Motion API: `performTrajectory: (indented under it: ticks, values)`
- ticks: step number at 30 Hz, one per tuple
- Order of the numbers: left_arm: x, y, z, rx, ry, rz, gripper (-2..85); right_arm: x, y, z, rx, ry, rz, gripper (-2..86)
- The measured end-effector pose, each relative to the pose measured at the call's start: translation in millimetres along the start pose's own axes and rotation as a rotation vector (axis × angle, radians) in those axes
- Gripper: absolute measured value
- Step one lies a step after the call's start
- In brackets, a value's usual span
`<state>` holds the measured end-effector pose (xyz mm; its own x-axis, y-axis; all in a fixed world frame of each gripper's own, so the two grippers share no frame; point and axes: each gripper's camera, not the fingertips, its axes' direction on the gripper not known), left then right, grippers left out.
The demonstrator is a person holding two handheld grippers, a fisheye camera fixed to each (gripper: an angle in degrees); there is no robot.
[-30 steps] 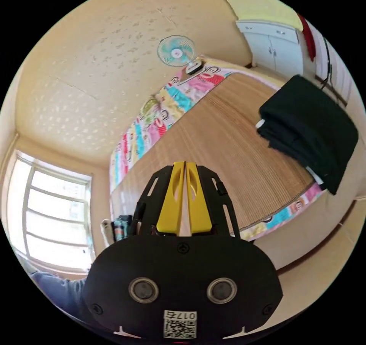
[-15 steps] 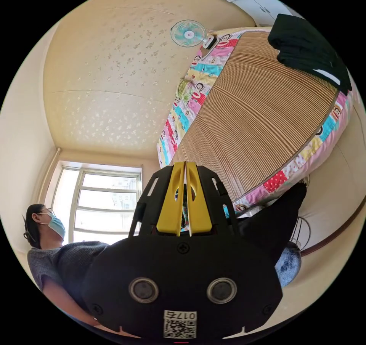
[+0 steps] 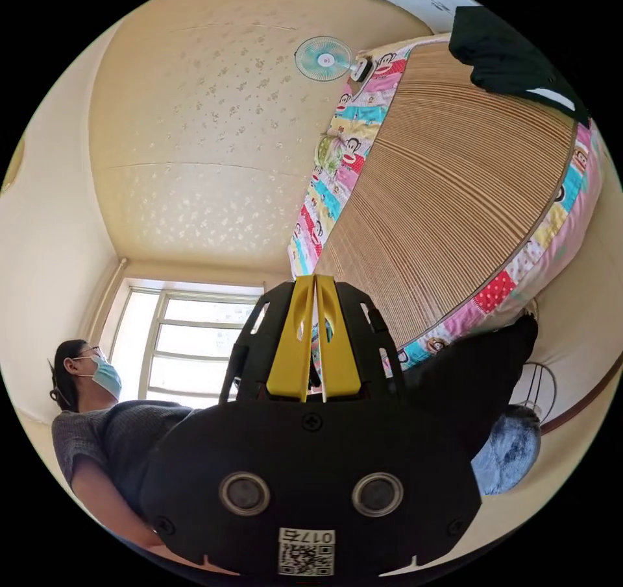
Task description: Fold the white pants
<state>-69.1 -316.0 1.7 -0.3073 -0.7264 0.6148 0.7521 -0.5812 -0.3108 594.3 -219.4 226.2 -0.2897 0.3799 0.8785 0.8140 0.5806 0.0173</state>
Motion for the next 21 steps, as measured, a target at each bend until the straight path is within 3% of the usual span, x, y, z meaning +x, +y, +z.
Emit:
performTrajectory:
  ticks: [5, 11, 18, 21]
  values:
    - [147, 27, -13, -0.082, 0.184, 0.330, 1.3, -6, -43, 51, -0.137, -0.166, -0.107, 0.9]
    - [282, 106, -69, 0.006, 0.519, 0.608, 0.8, -49, -77, 129, -0.460, -0.300, -0.294, 3.9]
    - [373, 193, -60, -0.061, 0.752, 0.774, 0.6, -108, -88, 199, -0.822, -0.428, -0.443, 12.7]
    - [407, 233, -28, -0.118, 0.853, 0.840, 0.5, -122, -94, 214, -0.864, -0.497, -0.470, 13.6]
